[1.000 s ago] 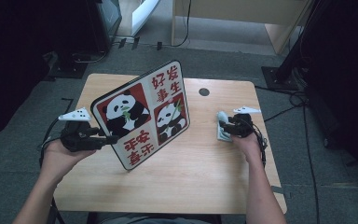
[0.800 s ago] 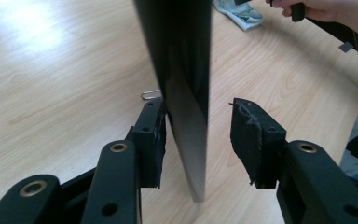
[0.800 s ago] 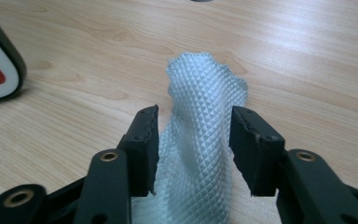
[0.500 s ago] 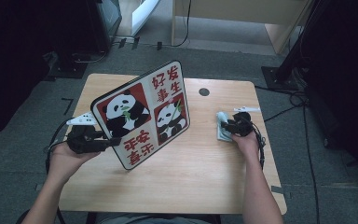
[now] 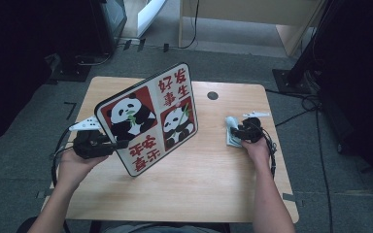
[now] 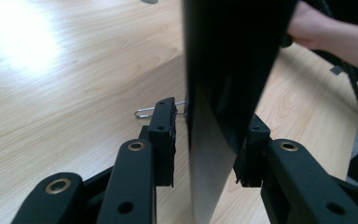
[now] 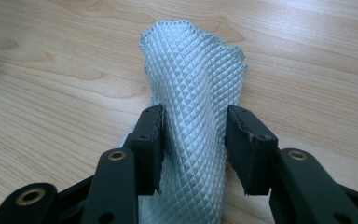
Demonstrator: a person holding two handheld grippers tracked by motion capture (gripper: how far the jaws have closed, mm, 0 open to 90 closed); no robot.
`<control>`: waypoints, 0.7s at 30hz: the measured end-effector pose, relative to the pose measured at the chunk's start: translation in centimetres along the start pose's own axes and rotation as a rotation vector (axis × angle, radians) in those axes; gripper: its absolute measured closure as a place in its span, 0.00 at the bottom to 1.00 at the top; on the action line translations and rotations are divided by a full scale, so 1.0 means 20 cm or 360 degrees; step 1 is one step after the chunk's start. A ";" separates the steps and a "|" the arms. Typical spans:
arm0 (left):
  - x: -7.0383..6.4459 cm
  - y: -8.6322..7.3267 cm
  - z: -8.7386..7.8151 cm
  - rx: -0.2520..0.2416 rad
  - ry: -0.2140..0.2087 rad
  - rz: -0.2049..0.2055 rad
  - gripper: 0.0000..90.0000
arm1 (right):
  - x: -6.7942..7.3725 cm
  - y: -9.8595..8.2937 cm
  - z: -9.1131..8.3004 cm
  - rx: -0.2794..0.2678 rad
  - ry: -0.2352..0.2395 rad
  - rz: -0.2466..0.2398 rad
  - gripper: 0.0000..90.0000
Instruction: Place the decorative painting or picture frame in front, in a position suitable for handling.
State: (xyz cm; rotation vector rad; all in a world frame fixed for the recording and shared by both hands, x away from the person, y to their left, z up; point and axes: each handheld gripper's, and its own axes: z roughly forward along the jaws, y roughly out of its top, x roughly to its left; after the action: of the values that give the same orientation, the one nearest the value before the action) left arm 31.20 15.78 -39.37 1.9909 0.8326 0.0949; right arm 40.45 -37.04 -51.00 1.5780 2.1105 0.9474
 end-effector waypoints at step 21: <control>0.00 0.01 -0.02 -0.0054 -0.0022 -0.0049 0.90 | 0.00 -0.02 0.01 -0.0051 0.0097 0.0103 0.88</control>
State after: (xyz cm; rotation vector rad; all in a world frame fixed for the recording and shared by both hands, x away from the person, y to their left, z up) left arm 31.09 16.02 -39.07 1.9447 0.8473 0.0772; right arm 40.23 -37.15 -51.39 1.6300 2.0852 1.0585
